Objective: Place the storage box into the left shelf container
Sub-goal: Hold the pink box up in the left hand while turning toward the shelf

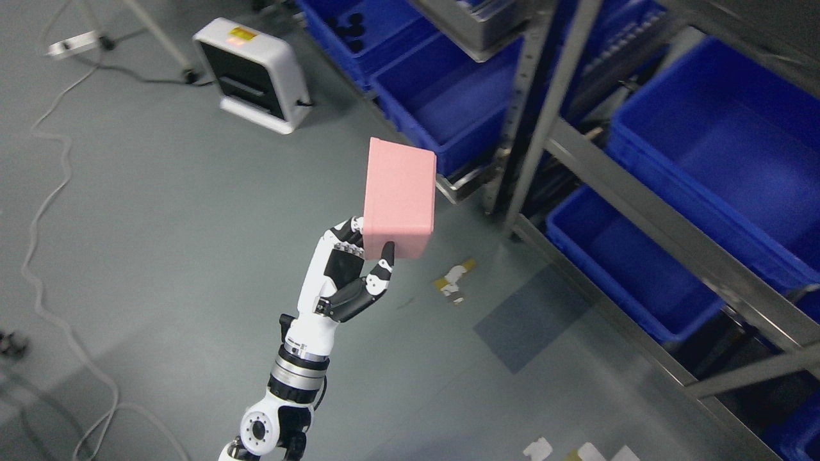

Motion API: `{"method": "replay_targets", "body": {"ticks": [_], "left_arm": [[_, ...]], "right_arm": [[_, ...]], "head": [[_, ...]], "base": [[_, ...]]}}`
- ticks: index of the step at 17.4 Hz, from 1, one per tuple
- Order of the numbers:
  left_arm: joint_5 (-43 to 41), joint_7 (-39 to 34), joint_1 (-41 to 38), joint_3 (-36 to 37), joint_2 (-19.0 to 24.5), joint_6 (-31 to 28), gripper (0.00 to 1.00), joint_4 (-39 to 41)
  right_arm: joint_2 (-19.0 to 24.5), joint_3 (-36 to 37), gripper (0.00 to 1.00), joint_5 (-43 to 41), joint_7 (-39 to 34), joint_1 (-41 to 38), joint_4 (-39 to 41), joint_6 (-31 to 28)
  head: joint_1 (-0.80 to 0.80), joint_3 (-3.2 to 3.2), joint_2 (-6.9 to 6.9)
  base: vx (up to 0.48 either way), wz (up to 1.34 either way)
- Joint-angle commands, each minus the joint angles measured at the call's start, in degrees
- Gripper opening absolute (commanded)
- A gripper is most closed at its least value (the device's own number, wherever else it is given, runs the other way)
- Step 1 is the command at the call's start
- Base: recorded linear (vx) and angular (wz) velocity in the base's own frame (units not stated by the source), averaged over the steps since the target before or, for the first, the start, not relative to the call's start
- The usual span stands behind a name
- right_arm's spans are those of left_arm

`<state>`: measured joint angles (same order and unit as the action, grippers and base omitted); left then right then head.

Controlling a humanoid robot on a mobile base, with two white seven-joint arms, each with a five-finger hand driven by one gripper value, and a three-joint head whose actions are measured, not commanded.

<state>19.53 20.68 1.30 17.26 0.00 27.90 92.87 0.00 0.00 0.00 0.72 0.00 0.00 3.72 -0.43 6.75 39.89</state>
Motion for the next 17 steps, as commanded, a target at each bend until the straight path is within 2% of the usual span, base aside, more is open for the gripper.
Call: {"method": "replay_targets", "body": {"ticks": [1, 8, 13, 17], "left_arm": [[-0.8, 2.3, -3.2, 5.9, 1.0, 0.1, 0.04, -0.1], [-1.4, 2.7, -3.3, 5.1, 1.0, -0.8, 0.04, -1.5], [-1.4, 2.0, -2.3, -0.5, 1.0, -1.9, 0.04, -2.4], [-1.4, 1.5, 1.8, -4.7, 1.0, -4.9, 0.04, -6.0]], "right_arm": [[-1.0, 0.2, 1.00, -0.1, 0.1, 0.4, 1.0, 0.0], [-1.0, 0.2, 1.00, -0.1, 0.0, 0.4, 1.0, 0.0], [-1.0, 0.2, 1.00, -0.1, 0.0, 0.4, 1.0, 0.0], [-1.0, 0.2, 1.00, -0.1, 0.0, 0.4, 1.0, 0.0]], "head": [[0.00, 0.00, 0.00], [0.00, 0.00, 0.00], [0.00, 0.00, 0.00], [0.00, 0.00, -0.01]], "base": [[0.295, -1.21], [0.247, -1.07], [0.192, -0.76], [0.146, -0.49]]}}
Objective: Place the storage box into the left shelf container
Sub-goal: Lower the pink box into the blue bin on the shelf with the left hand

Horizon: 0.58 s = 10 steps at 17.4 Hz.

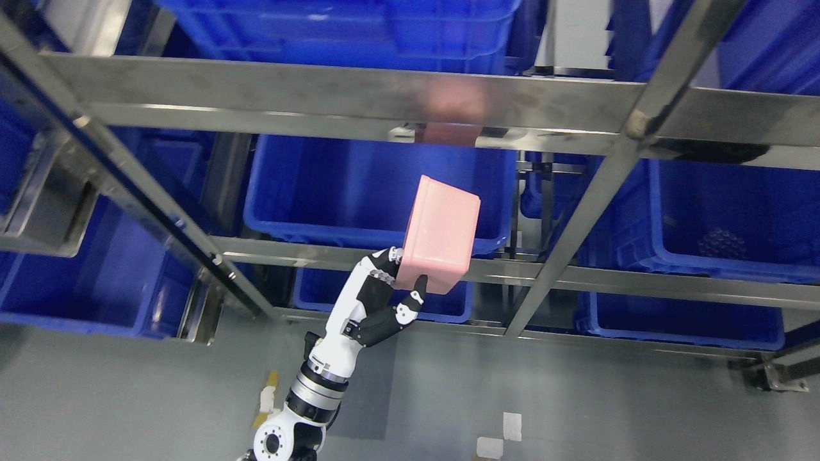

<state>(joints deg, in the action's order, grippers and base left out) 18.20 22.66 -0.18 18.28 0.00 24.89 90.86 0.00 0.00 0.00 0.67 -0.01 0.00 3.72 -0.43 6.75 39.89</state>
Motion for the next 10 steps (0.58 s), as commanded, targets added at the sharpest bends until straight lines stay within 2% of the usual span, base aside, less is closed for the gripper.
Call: {"method": "replay_targets", "body": {"ticks": [1, 5, 7, 9, 10], "left_arm": [[-0.1, -1.0, 4.4, -6.6, 1.0, -3.0, 0.04, -4.9], [-0.2, -5.3, 12.9, -10.2, 1.0, -7.7, 0.04, -13.7], [-0.1, -5.5, 17.7, -10.5, 1.0, -8.1, 0.08, -19.8], [-0.1, -5.6, 20.2, -10.4, 1.0, -8.1, 0.10, -22.5], [-0.2, -5.7, 20.8, -9.9, 1.0, -8.2, 0.19, -22.7]], "right_arm": [[-1.0, 0.2, 1.00, -0.1, 0.0, 0.4, 1.0, 0.0], [-1.0, 0.2, 1.00, -0.1, 0.1, 0.4, 1.0, 0.0], [-1.0, 0.2, 1.00, -0.1, 0.0, 0.4, 1.0, 0.0], [-1.0, 0.2, 1.00, -0.1, 0.0, 0.4, 1.0, 0.0], [-1.0, 0.2, 1.00, -0.1, 0.1, 0.4, 1.0, 0.0]], "head": [[0.00, 0.00, 0.00], [0.00, 0.00, 0.00], [0.00, 0.00, 0.00], [0.00, 0.00, 0.00], [0.00, 0.00, 0.00]], "base": [[0.132, -0.39], [0.073, -0.21], [0.039, -0.09], [0.018, -0.05], [0.010, -0.03]]}}
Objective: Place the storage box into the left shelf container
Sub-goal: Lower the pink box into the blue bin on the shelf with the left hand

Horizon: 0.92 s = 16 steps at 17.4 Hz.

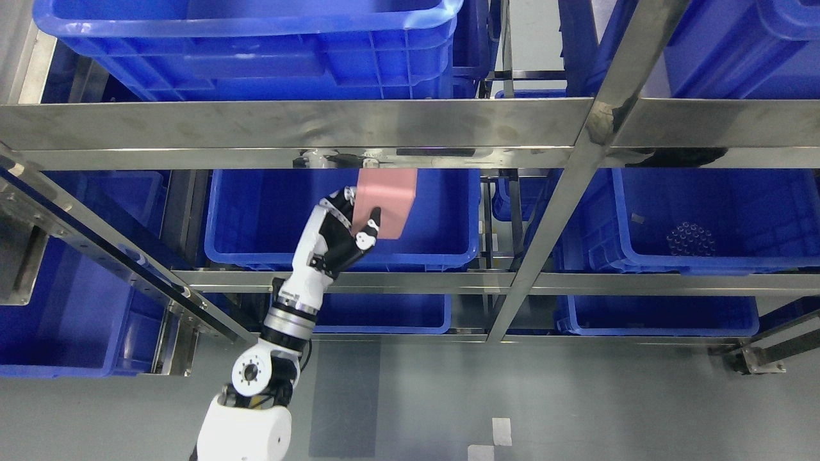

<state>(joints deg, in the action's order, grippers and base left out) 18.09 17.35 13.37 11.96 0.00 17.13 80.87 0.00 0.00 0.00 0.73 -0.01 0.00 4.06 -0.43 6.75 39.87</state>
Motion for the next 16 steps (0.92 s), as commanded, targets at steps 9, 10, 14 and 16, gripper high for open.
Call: {"method": "replay_targets", "body": {"ticks": [9, 10, 14, 16], "left_arm": [[-10.1, -5.0, 9.6, -0.4, 1.0, -6.2, 0.99, -12.2], [-10.1, -4.9, 9.7, -0.6, 1.0, -5.6, 0.99, -11.7], [-10.0, -5.1, 4.7, -2.0, 1.0, 5.6, 0.99, -4.7], [-9.9, -6.2, -1.8, -2.7, 1.0, 10.0, 0.99, 0.8]], "right_arm": [[-1.0, 0.2, 1.00, -0.1, 0.1, 0.4, 1.0, -0.4], [-1.0, 0.2, 1.00, -0.1, 0.1, 0.4, 1.0, -0.4], [-1.0, 0.2, 1.00, -0.1, 0.1, 0.4, 1.0, -0.4], [-1.0, 0.2, 1.00, -0.1, 0.1, 0.4, 1.0, -0.4]], "head": [[0.00, 0.00, 0.00], [0.00, 0.00, 0.00], [0.00, 0.00, 0.00], [0.00, 0.00, 0.00]], "base": [[0.000, 0.00], [0.000, 0.00], [0.000, 0.00], [0.000, 0.00]]}}
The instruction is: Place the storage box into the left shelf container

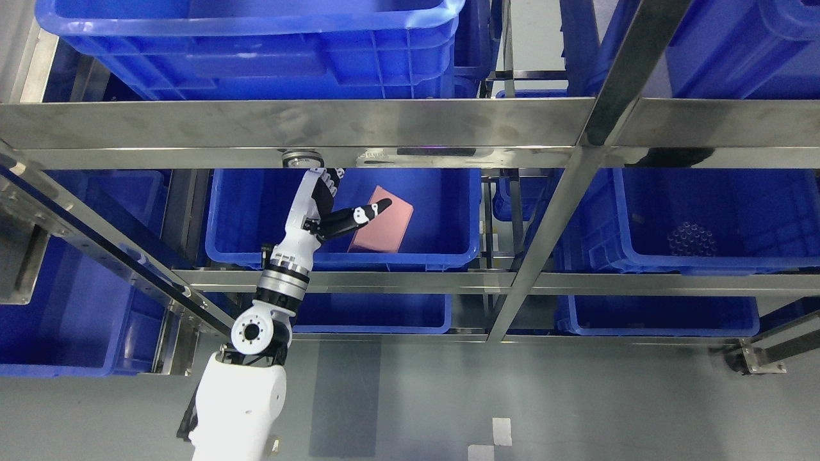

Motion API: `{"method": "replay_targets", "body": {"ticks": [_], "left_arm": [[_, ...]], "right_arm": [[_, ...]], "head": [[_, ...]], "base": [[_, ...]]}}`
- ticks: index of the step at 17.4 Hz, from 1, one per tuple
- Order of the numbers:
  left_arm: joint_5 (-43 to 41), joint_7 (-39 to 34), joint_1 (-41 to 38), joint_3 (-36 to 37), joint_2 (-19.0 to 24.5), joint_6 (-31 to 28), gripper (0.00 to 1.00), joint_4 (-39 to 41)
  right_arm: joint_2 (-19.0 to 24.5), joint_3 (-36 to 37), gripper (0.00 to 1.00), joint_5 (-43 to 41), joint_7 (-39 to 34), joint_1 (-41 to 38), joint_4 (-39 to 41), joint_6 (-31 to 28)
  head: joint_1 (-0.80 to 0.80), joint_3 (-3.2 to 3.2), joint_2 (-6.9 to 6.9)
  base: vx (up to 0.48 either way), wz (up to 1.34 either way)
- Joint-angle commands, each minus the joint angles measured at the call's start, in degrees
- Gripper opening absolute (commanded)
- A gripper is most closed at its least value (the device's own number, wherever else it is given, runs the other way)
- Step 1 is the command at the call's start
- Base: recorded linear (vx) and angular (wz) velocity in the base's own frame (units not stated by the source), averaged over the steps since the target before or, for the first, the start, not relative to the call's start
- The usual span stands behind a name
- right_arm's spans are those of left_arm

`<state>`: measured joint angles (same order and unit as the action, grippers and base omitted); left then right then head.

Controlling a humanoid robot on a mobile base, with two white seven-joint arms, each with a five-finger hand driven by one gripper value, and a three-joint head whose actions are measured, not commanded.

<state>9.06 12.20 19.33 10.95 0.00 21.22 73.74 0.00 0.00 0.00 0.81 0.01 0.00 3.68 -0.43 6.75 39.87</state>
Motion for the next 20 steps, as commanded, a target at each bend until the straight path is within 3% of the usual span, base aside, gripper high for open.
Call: {"method": "replay_targets", "body": {"ticks": [1, 4, 6, 9, 11, 16, 20], "left_arm": [[-0.9, -3.0, -10.6, -2.1, 1.0, 7.2, 0.99, 10.5], [-0.9, -16.6, -16.8, -2.9, 1.0, 10.1, 0.99, 17.1], [-0.9, -16.8, -21.9, -2.9, 1.0, 10.2, 0.99, 21.4], [-0.9, -16.5, -24.1, -2.6, 1.0, 8.4, 0.96, 21.8], [-0.8, -14.8, -24.1, -3.0, 1.0, 4.8, 0.93, 22.2], [0.3, -14.5, -22.1, -3.6, 1.0, -3.0, 0.96, 22.2], [0.8, -14.4, -21.7, -5.5, 1.0, -4.6, 0.98, 22.2]], "right_arm": [[-1.0, 0.2, 1.00, -0.1, 0.0, 0.3, 1.0, 0.0], [-1.0, 0.2, 1.00, -0.1, 0.0, 0.3, 1.0, 0.0], [-1.0, 0.2, 1.00, -0.1, 0.0, 0.3, 1.0, 0.0], [-1.0, 0.2, 1.00, -0.1, -0.1, 0.3, 1.0, 0.0], [-1.0, 0.2, 1.00, -0.1, 0.0, 0.3, 1.0, 0.0], [-1.0, 0.2, 1.00, -0.1, -0.1, 0.3, 1.0, 0.0], [-1.0, 0.2, 1.00, -0.1, 0.0, 0.3, 1.0, 0.0]], "head": [[0.00, 0.00, 0.00], [0.00, 0.00, 0.00], [0.00, 0.00, 0.00], [0.00, 0.00, 0.00], [0.00, 0.00, 0.00], [0.00, 0.00, 0.00], [0.00, 0.00, 0.00]], "base": [[0.000, 0.00], [0.000, 0.00], [-0.001, 0.01], [0.000, 0.00], [0.000, 0.00], [0.000, 0.00], [0.000, 0.01]]}}
